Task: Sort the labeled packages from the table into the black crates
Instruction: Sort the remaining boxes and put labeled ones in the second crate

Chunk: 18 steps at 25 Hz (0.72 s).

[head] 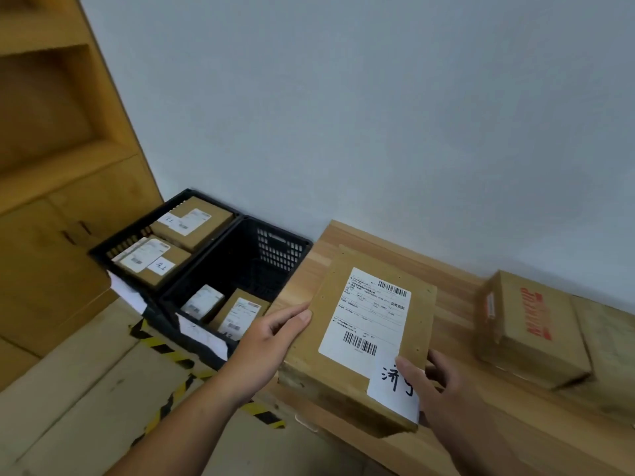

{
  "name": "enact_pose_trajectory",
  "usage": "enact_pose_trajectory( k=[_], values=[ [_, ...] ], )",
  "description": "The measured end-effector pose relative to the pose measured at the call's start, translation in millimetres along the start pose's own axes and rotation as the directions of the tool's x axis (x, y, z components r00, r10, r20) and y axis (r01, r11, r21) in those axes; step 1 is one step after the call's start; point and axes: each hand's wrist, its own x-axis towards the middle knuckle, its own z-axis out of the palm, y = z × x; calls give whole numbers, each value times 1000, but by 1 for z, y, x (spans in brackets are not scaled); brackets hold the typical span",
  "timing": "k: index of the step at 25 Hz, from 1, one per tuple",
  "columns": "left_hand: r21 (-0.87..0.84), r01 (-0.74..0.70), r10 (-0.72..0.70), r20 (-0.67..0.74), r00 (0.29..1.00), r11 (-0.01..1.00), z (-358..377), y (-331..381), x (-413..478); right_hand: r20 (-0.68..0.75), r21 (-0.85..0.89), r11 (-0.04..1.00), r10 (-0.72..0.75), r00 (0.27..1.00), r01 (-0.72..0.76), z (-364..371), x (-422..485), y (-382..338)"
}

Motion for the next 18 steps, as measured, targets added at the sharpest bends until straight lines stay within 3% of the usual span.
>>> enact_pose_trajectory(
  k=[9,18],
  values=[
    [-42,31,-33,-64,997,999,-96,-17,14,118,-72,997,-1,993,9,98,47,-23],
    [2,124,-124,-96,988,992,-203,-17,94,171,-37,999,25,985,-19,207,133,-50]
  ],
)
